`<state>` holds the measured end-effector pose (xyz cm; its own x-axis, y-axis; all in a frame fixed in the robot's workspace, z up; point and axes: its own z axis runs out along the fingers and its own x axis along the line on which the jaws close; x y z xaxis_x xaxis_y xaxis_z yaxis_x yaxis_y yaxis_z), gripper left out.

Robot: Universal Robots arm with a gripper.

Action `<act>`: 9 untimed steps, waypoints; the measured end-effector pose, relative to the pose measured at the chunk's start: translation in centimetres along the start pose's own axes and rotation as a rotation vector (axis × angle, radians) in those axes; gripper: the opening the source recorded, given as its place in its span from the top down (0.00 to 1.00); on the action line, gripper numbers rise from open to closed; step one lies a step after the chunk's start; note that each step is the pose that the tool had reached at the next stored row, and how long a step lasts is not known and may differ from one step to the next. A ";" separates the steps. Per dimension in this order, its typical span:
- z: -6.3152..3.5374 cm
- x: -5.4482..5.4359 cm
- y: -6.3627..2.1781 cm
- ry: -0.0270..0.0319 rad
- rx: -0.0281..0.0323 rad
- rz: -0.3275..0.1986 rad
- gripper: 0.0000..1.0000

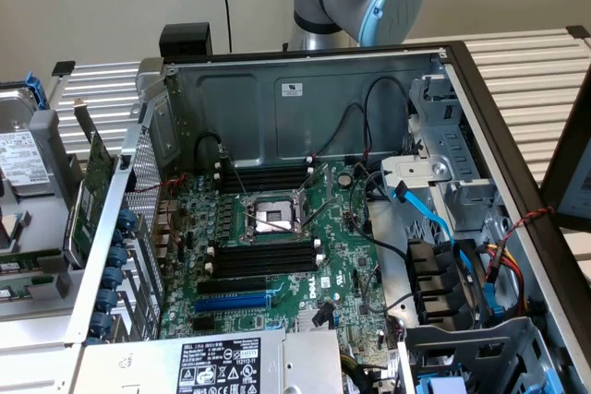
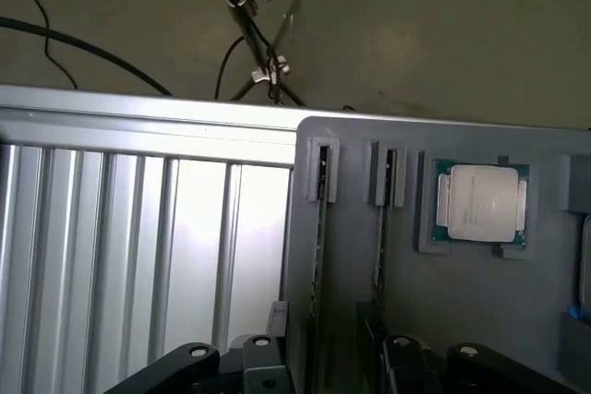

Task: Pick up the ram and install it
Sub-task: 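Pick up the ram and move it above insertion slot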

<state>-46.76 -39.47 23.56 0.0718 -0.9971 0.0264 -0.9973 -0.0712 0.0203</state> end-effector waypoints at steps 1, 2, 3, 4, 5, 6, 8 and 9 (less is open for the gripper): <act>0.18 0.0 -0.02 0.0000 -0.0001 0.000 0.58; 0.36 0.0 -0.04 0.0000 0.0000 0.000 0.58; 0.54 0.0 -0.09 -0.0001 0.0000 0.000 0.58; 0.73 0.0 -0.20 0.0000 0.0000 0.000 0.58; 0.90 0.0 -0.38 0.0000 -0.0001 0.000 0.58; 1.08 0.0 -0.59 0.0000 0.0000 0.000 0.58; 1.45 0.0 -0.75 0.0000 0.0001 0.000 0.58; 1.62 0.0 -0.75 -0.0002 0.0000 0.000 0.58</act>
<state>-46.05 -39.47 21.93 0.0718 -0.9971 0.0262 -0.9972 -0.0713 0.0204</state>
